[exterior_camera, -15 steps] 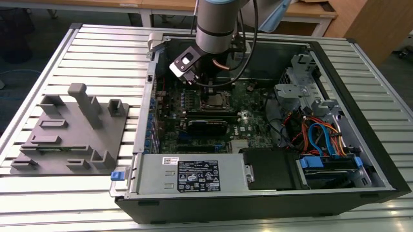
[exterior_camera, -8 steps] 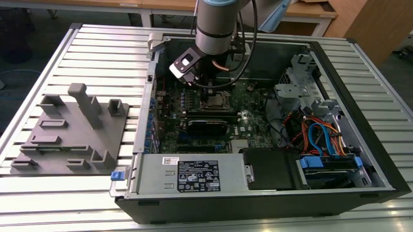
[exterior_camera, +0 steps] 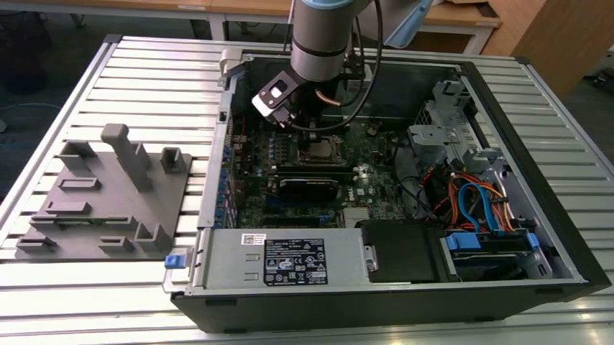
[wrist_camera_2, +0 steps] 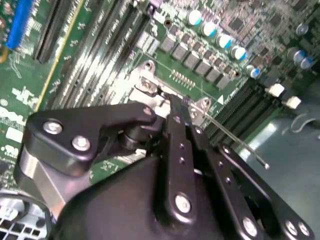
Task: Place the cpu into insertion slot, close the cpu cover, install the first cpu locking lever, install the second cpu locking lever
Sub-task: 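Close the cpu cover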
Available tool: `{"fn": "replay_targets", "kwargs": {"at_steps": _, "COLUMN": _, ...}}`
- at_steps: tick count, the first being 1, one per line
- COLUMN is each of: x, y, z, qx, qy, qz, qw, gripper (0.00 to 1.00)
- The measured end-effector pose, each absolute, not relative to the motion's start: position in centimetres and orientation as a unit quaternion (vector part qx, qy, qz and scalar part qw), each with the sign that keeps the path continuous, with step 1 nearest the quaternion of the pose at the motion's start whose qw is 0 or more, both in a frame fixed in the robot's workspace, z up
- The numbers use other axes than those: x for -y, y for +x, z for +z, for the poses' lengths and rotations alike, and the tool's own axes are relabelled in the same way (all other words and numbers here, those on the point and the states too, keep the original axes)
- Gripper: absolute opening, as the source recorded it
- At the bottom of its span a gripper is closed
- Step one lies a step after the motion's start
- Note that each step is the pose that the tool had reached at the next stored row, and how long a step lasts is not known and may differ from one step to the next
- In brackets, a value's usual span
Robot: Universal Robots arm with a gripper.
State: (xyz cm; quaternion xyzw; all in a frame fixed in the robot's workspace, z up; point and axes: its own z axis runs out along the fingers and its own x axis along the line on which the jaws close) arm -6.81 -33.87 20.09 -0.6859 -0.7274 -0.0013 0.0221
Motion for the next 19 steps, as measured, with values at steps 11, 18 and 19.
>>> {"fn": "replay_targets", "kwargs": {"at_steps": 11, "x": 33.9, "y": -6.4, "z": 20.9, "qx": 0.727, "qy": -0.686, "qz": -0.001, "qw": 0.022, "gripper": 0.10}}
{"fn": "replay_targets", "kwargs": {"at_steps": 18, "x": 33.9, "y": -5.4, "z": 20.9, "qx": 0.727, "qy": -0.686, "qz": -0.001, "qw": 0.022, "gripper": 0.10}}
{"fn": "replay_targets", "kwargs": {"at_steps": 19, "x": 33.9, "y": -5.2, "z": 20.9, "qx": 0.727, "qy": -0.686, "qz": -0.001, "qw": 0.022, "gripper": 0.10}}
